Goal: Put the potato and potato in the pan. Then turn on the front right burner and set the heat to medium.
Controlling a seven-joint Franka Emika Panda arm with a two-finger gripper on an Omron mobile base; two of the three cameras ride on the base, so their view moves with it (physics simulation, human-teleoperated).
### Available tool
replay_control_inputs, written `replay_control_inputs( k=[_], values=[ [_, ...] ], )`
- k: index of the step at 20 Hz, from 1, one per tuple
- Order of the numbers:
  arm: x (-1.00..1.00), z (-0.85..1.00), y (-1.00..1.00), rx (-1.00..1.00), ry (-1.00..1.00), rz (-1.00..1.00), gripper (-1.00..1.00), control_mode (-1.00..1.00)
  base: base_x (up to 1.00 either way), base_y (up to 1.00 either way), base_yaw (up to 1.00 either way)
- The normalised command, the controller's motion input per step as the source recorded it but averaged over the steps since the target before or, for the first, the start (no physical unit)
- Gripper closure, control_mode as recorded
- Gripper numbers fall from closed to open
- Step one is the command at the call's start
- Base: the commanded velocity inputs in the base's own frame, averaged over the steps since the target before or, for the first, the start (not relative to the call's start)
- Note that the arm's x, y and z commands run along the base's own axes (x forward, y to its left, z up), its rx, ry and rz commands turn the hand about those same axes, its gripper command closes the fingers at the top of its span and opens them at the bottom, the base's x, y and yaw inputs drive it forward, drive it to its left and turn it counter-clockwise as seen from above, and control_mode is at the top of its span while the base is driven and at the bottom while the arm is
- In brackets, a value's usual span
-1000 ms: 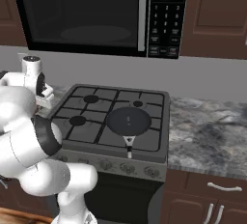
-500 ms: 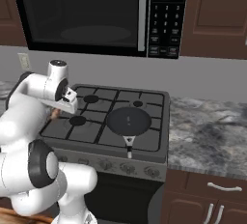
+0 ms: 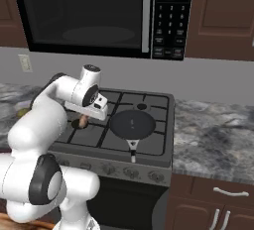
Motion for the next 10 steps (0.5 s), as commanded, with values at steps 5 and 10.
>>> replay_control_inputs(
  k=[5, 10],
  values=[
    [0.54, -0.07, -1.0, 0.0, 0.12, 0.0, 1.0, -1.0, 0.0, 0.0, 0.0],
    [0.42, -0.1, -0.81, -0.03, 0.07, 0.0, 1.0, -1.0, 0.0, 0.0, 0.0]
  ],
)
